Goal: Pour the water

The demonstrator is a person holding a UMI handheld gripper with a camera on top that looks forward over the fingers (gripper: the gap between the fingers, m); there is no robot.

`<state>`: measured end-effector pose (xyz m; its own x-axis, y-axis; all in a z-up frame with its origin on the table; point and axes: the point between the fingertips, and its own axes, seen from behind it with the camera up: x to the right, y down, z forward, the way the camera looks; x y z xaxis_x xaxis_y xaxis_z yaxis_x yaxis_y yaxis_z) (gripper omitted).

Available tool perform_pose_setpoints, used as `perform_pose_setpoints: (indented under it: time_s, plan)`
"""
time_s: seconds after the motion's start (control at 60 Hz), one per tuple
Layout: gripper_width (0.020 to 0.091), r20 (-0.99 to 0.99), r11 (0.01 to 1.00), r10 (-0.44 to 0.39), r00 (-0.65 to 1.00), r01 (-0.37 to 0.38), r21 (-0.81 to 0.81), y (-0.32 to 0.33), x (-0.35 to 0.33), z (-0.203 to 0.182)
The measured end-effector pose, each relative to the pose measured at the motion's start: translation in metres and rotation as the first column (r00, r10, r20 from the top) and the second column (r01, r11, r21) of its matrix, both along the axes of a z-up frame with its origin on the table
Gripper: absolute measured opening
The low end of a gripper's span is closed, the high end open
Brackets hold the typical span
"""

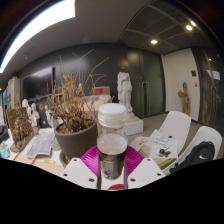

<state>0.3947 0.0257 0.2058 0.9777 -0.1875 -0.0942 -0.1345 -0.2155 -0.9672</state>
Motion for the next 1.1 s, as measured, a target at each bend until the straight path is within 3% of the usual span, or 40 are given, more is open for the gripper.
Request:
perform_pose_setpoints:
  time_s: [0.233, 0.433, 0.517, 0.7, 0.733, 0.783, 0.8, 0.85, 1.1]
  plan:
    - [0.0293, 0.032, 0.989, -0.008, 0.999, 0.013, -0.149, -0.002, 0.016, -0.101]
    - [0.0300, 0.032, 0.975, 0.014, 0.999, -0.007, -0.223, -0.009, 0.008, -0.149]
    - [0.0318, 0.073, 0.983, 0.025, 0.997, -0.011, -0.183, -0.012, 0.006, -0.146]
    - [0.0459, 0.045, 0.978, 0.009, 0.999, 0.000, -0.207, -0.011, 0.008, -0.148]
    - [0.0539, 0.034, 0.975, 0.002, 0.999, 0.006, -0.223, -0.014, 0.009, -0.149]
    - [0.0809, 0.017, 0.974, 0.005, 1.000, -0.001, -0.228, -0.019, 0.005, -0.144]
    - [0.0868, 0.009, 0.974, 0.009, 1.000, -0.007, -0.225, -0.020, 0.003, -0.140]
    - [0.0840, -0.005, 0.975, 0.007, 1.000, -0.008, -0.222, -0.028, 0.000, -0.129]
    - [0.0859, 0.024, 0.968, 0.003, 1.000, 0.004, -0.252, -0.105, -0.045, -0.062]
